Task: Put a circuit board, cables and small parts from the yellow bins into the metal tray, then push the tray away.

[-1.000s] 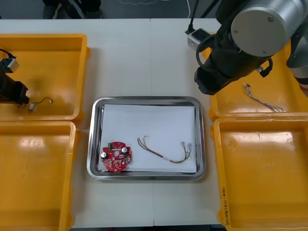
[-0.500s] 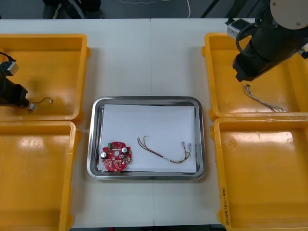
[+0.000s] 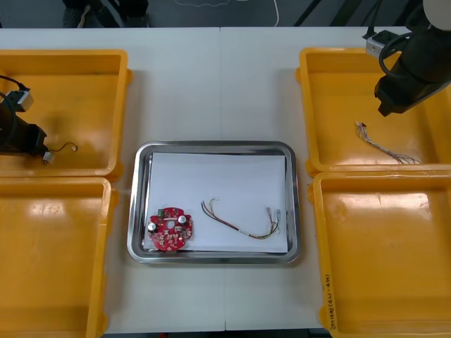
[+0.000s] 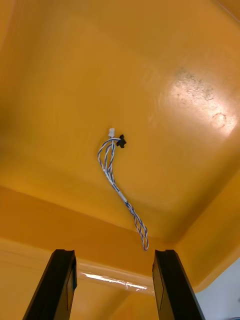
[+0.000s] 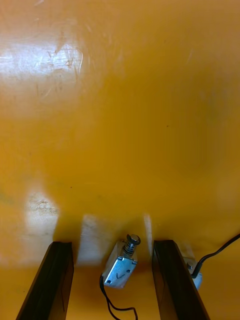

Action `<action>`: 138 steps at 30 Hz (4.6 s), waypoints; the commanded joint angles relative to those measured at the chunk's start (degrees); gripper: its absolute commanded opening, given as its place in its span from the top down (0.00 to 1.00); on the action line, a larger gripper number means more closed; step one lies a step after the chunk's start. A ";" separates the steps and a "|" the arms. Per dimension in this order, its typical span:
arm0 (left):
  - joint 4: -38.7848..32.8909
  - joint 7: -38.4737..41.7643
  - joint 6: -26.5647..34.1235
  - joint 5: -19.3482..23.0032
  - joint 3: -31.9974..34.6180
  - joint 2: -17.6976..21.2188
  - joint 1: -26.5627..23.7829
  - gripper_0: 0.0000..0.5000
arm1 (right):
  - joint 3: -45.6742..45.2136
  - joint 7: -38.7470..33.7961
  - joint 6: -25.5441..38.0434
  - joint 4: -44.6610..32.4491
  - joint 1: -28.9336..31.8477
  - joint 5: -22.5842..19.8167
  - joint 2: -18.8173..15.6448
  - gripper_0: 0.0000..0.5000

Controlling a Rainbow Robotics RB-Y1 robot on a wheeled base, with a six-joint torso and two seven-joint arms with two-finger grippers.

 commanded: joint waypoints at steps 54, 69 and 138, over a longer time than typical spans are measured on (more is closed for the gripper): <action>-28.57 1.90 35.79 -11.43 29.05 -1.58 0.91 1.00 | -8.13 3.98 -30.78 0.79 20.61 -0.19 0.29 0.11; -41.23 21.93 36.10 -4.58 19.29 -1.93 0.56 1.00 | -8.04 4.16 -33.51 4.48 21.13 -0.89 2.23 0.11; -35.25 35.12 23.93 -21.54 -8.48 -29.53 1.27 1.00 | -8.39 2.84 -24.63 8.78 13.75 -5.99 -0.76 1.00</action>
